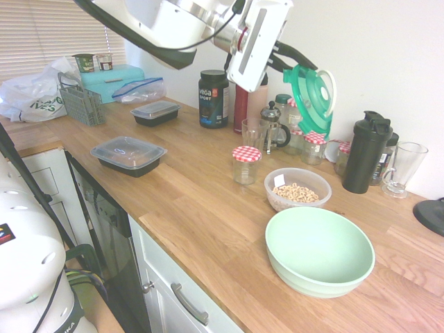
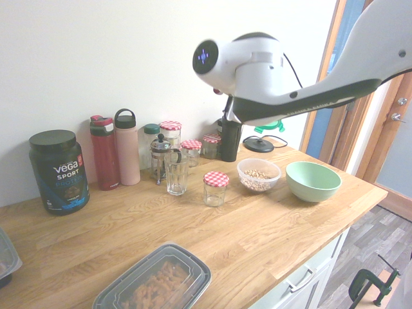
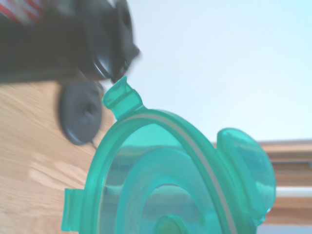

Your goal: Cover the lid of food container

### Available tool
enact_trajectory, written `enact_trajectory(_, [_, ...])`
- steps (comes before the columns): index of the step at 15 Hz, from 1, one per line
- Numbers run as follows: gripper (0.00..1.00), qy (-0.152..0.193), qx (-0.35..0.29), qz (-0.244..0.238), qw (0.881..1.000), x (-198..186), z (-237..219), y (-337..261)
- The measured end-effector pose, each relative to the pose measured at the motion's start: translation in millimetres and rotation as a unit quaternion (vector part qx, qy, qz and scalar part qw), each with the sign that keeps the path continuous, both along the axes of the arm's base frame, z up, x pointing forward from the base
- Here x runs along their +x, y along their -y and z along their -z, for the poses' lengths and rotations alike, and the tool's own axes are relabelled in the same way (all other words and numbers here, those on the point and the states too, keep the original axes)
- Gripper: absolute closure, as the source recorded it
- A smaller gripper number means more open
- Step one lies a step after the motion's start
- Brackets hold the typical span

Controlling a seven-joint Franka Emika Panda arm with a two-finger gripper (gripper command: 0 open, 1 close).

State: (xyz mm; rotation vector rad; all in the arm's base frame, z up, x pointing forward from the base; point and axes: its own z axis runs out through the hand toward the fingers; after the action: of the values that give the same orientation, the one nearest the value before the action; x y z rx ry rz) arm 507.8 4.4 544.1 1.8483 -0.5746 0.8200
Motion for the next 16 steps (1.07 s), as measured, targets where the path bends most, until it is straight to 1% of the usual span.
enact_trajectory(4, [1.00, 0.015, -0.001, -0.002, 1.000, -11, 61, 14])
enact_trajectory(8, [1.00, 0.013, -0.008, 0.013, 1.000, -14, 70, 34])
enact_trajectory(13, [1.00, -0.006, -0.006, 0.019, 1.000, -29, 104, 36])
enact_trajectory(16, [1.00, -0.005, -0.008, 0.022, 1.000, -31, 113, 39])
